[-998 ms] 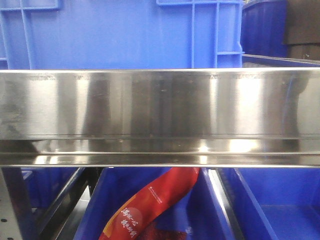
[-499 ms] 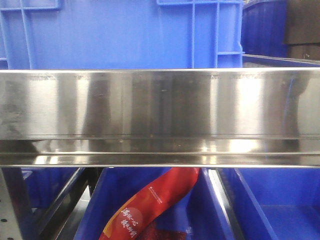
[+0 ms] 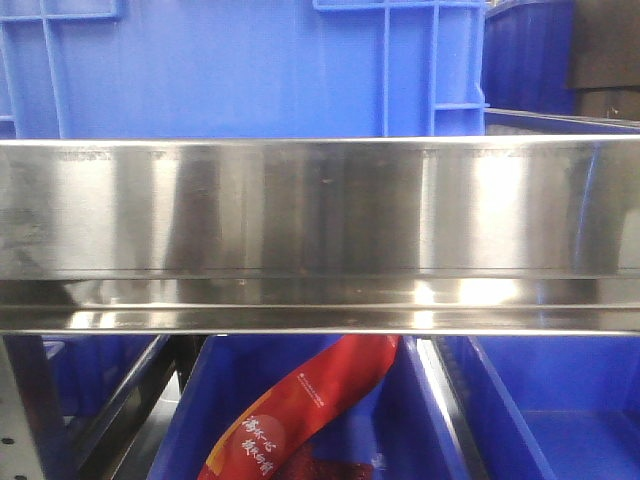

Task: Grab PVC pipe and place in blue bin

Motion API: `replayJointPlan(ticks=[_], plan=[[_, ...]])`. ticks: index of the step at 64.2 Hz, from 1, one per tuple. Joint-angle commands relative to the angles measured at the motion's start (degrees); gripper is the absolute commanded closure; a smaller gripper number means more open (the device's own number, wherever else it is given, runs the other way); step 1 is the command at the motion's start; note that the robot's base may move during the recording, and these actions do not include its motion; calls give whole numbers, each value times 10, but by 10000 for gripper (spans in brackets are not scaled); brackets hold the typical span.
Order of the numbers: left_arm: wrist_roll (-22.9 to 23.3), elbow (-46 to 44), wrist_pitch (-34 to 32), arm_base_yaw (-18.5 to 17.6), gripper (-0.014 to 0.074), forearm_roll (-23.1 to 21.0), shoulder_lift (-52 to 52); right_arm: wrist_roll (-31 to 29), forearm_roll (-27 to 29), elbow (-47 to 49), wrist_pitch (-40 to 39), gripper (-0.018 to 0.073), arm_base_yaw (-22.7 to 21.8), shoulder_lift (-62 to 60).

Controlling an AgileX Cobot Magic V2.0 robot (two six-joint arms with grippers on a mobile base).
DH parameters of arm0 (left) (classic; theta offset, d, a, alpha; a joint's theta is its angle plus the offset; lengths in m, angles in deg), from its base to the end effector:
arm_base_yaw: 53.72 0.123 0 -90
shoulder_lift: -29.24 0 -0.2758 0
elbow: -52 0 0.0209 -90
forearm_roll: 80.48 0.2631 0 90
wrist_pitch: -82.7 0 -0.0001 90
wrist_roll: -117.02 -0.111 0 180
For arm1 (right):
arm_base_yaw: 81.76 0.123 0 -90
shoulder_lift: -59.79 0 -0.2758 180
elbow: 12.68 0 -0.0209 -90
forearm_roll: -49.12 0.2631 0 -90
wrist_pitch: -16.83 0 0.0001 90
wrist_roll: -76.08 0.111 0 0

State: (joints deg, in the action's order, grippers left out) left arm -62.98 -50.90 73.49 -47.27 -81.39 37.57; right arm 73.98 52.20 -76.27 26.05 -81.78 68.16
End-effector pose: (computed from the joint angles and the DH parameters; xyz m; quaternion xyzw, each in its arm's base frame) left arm 0.0949 0.0110 0.2311 -0.0405 0.6158 0.0389 0.7859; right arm 0.0805 0.0009 0.2814 0.0022 0.6506 0.0089 0.7594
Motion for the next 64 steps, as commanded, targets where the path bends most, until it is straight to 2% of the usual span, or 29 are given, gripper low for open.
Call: replayJointPlan(ticks=[1, 15, 27, 46, 64], plan=[[0, -1, -10, -3, 707, 1, -3, -20, 9, -13, -27, 727, -3, -3], [0, -1, -10, -3, 707, 1, -3, -45, 9, -53, -92, 727, -3, -3], [0, -1, -10, -3, 707, 1, -3, -45, 9, -75, -105, 727, -7, -3], [0, -1, -10, -3, 707, 1, -3, -45, 14, -109, -114, 727, -80, -3], [0, -1, -10, -3, 707, 1, -3, -45, 15, -134, -140, 727, -107, -3]])
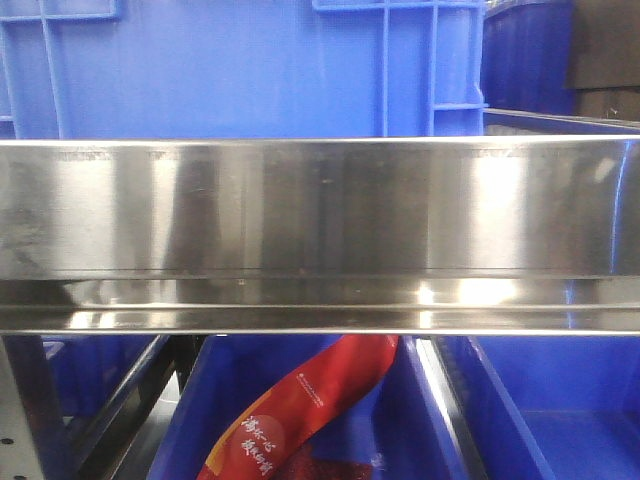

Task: Grab PVC pipe and place in blue bin

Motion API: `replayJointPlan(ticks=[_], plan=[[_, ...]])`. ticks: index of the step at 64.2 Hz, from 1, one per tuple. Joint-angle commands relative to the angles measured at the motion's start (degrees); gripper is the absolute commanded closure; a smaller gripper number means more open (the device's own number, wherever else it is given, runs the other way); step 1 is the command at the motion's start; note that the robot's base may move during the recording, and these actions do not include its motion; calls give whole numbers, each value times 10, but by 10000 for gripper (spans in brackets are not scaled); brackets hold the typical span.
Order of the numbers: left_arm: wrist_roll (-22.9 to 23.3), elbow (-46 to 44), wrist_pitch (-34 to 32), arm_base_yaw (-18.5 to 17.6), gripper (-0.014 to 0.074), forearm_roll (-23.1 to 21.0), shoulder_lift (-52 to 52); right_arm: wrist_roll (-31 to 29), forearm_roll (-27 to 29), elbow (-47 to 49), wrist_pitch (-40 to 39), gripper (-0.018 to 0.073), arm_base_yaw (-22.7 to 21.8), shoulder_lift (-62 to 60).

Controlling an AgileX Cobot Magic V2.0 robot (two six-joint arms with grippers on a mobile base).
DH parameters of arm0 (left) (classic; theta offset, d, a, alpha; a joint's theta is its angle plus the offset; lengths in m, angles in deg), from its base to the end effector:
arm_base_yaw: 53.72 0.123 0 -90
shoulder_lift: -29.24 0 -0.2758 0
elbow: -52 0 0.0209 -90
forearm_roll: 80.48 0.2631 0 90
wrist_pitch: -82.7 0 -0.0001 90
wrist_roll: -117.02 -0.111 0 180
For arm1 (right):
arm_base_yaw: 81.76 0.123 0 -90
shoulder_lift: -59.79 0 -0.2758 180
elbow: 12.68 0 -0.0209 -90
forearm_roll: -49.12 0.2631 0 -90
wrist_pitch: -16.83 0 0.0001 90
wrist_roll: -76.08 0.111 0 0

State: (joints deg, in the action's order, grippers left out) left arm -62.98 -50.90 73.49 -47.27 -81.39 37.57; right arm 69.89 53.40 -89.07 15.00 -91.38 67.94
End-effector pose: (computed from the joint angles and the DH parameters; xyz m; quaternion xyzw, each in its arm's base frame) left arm 0.0949 0.0110 0.2311 -0.0405 0.6158 0.0389 0.7859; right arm 0.0956 -0.0165 0.2219 0.0453 0.6592 -0.0762 0.7467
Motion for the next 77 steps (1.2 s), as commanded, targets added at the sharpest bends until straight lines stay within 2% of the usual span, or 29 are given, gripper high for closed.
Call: replayJointPlan(ticks=[1, 14, 41, 77], plan=[[0, -1, -10, -3, 707, 1, -3, -4, 3, -6, -36, 727, -15, -1], [0, -1, -10, -3, 707, 1, -3, -4, 3, -6, -26, 727, -42, -1], [0, -1, -10, -3, 707, 1, -3, -4, 3, -6, -18, 727, -70, -1], [0, -1, -10, -3, 707, 1, -3, -4, 3, -6, -14, 727, -71, -1]])
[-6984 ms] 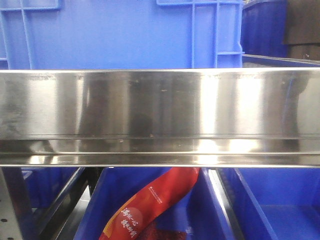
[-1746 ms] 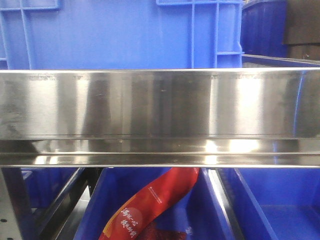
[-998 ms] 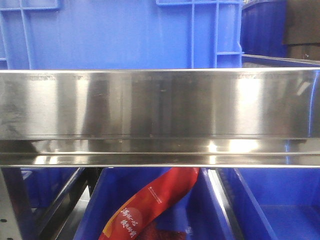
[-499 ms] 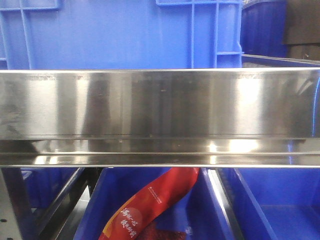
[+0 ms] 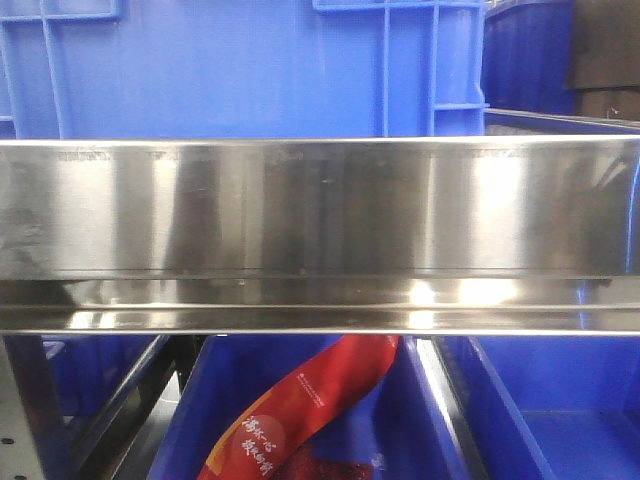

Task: Grab PVC pipe and place in blue bin

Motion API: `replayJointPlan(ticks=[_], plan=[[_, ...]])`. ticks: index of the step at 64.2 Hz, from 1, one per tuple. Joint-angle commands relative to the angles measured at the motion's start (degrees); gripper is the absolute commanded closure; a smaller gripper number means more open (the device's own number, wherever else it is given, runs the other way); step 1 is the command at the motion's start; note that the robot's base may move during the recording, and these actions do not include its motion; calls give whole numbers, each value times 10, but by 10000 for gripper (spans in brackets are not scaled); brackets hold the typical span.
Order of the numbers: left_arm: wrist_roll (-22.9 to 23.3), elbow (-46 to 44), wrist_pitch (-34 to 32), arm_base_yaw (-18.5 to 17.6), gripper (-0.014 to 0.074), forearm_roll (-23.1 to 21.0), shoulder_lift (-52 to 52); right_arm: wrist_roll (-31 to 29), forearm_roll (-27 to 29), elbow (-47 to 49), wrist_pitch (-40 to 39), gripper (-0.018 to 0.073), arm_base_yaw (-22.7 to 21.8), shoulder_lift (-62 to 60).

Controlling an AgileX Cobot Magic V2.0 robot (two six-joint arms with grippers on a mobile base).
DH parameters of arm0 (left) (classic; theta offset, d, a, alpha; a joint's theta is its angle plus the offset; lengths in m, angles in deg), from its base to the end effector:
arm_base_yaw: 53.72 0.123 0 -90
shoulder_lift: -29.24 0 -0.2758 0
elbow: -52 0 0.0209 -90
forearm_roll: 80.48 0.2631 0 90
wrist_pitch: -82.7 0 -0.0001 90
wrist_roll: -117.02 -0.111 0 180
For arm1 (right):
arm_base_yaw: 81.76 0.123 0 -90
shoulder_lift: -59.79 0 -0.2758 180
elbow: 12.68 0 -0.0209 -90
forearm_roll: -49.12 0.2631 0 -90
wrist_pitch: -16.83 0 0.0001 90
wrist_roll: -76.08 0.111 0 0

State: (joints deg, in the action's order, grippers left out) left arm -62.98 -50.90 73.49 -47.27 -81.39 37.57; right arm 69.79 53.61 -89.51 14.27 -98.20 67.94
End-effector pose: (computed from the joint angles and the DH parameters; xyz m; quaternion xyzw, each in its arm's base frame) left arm 0.0949 0.0110 0.2311 -0.0405 0.6158 0.0389 0.7859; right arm 0.0932 -0.0279 0.2205 0.0852 0.6533 -0.1204 0.7426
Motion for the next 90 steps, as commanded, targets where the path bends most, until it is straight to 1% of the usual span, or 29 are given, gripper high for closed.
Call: replayJointPlan(ticks=[1, 8, 13, 29, 40, 46, 63, 90], plan=[[0, -1, -10, -3, 707, 1, -3, -3, 1, -1, -5, 727, -3, -1], [0, -1, -10, -3, 707, 1, -3, -3, 1, -1, 20, 727, -3, -1], [0, -1, -10, -3, 707, 1, -3, -3, 1, -1, 57, 727, -3, -1], [0, -1, -10, -3, 707, 1, -3, -3, 1, -1, 57, 727, -3, -1], [0, -1, -10, -3, 707, 1, -3, -3, 1, -1, 31, 727, -3, -1], [0, -1, -10, -3, 707, 1, -3, -3, 1, -1, -1, 727, -3, -1], [0, -1, -10, -3, 707, 1, -3, -3, 1, -1, -27, 727, -3, -1], [0, -1, -10, -3, 707, 1, -3, -3, 1, -1, -30, 727, -3, -1]])
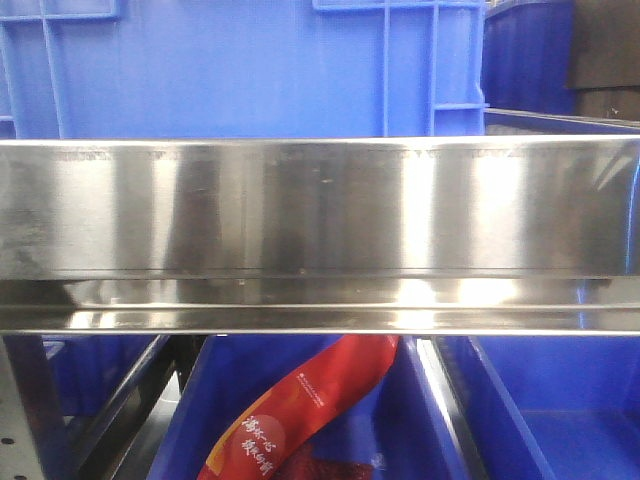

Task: Grab PVC pipe and place in blue bin

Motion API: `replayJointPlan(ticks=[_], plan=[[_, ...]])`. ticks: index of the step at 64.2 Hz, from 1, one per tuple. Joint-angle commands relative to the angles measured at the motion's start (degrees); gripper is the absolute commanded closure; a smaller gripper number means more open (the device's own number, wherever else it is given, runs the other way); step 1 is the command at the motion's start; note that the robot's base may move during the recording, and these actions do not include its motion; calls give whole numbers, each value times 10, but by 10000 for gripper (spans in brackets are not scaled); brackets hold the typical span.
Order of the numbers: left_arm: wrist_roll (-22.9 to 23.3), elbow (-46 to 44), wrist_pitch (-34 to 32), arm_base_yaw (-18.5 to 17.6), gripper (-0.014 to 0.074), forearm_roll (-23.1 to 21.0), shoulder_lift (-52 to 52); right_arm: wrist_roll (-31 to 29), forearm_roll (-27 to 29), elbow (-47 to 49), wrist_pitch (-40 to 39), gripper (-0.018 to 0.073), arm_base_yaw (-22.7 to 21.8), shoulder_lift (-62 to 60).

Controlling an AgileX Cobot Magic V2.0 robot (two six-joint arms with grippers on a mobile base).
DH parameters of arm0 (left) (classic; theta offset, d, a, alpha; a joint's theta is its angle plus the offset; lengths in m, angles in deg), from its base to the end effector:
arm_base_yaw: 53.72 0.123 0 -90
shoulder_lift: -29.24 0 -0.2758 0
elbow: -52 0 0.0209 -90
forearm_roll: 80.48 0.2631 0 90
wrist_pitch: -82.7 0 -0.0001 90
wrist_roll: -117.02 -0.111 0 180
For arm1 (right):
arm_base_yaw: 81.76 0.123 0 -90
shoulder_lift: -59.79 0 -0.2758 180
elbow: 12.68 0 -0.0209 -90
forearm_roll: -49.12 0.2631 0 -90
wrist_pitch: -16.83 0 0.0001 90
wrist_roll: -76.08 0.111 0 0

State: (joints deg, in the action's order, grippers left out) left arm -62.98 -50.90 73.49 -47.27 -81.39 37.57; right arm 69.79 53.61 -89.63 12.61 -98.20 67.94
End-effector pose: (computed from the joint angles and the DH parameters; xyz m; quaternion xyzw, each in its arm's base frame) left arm 0.0949 0.0110 0.2311 -0.0405 0.6158 0.0389 0.7859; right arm 0.0928 -0.0280 0.2229 0.0848 0.6432 -0.1225 0.7511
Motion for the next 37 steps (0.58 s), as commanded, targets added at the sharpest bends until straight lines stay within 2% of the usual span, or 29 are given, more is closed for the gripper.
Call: replayJointPlan(ticks=[1, 37], plan=[[0, -1, -10, -3, 707, 1, -3, -3, 1, 0, -14, 727, -3, -1], [0, -1, -10, -3, 707, 1, -3, -3, 1, 0, -14, 727, -3, -1]])
